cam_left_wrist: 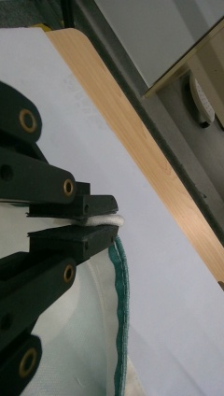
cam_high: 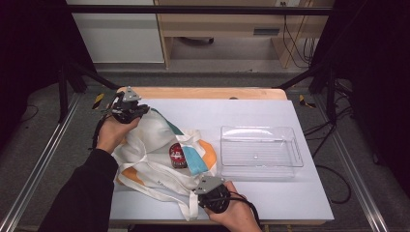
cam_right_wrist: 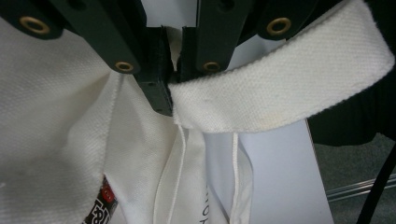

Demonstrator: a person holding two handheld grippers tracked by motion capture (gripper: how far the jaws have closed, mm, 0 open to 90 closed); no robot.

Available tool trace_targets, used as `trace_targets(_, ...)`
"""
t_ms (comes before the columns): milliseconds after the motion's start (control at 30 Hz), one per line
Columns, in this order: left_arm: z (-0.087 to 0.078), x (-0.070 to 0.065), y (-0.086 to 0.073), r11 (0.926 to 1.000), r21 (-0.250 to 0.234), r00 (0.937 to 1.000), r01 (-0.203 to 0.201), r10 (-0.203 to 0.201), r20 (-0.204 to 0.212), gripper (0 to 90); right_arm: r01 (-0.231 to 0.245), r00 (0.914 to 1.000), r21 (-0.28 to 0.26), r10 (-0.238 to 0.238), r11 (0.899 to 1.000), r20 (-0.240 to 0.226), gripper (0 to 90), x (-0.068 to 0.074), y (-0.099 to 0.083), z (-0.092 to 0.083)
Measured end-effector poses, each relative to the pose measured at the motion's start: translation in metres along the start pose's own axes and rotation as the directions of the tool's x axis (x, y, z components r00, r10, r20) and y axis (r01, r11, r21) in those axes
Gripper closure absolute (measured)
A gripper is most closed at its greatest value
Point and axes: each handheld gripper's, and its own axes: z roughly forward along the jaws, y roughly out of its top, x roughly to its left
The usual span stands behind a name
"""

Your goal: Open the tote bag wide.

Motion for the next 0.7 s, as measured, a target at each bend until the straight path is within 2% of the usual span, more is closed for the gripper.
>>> trace_targets(133,0.005,0.000,-0.005,0.9999,0.010,0.9999,0.009,-0.009,0.007,84.1,-0.006,1.0000,0.000,0.006,1.000,0.001,84.1,-0.002,-0.001,0.001)
trace_targets(233,0.006,0.001,-0.006,0.9996,-0.004,0.9996,0.027,-0.027,0.007,84.0,-0.022,0.9998,-0.011,0.022,1.000,-0.003,84.1,-0.004,-0.002,0.001)
trace_targets(367,0.006,0.002,-0.006,0.9996,-0.006,0.9996,0.028,-0.028,0.006,84.1,-0.039,0.9992,-0.019,0.039,0.999,-0.002,84.0,-0.008,-0.002,0.001)
trace_targets(533,0.009,0.005,-0.007,0.9983,-0.009,0.9981,0.058,-0.058,0.019,84.0,-0.047,0.9989,-0.020,0.046,0.999,-0.006,84.0,-0.013,-0.004,0.002)
trace_targets(667,0.009,0.005,-0.007,0.9987,-0.006,0.9984,0.051,-0.051,0.025,84.0,-0.043,0.9990,-0.016,0.043,0.999,-0.010,83.9,-0.015,-0.004,0.004)
trace_targets(700,0.009,0.005,-0.007,0.9994,0.001,0.9992,0.035,-0.035,0.021,84.0,-0.046,0.9989,-0.019,0.046,0.999,-0.012,83.9,-0.015,-0.005,0.004)
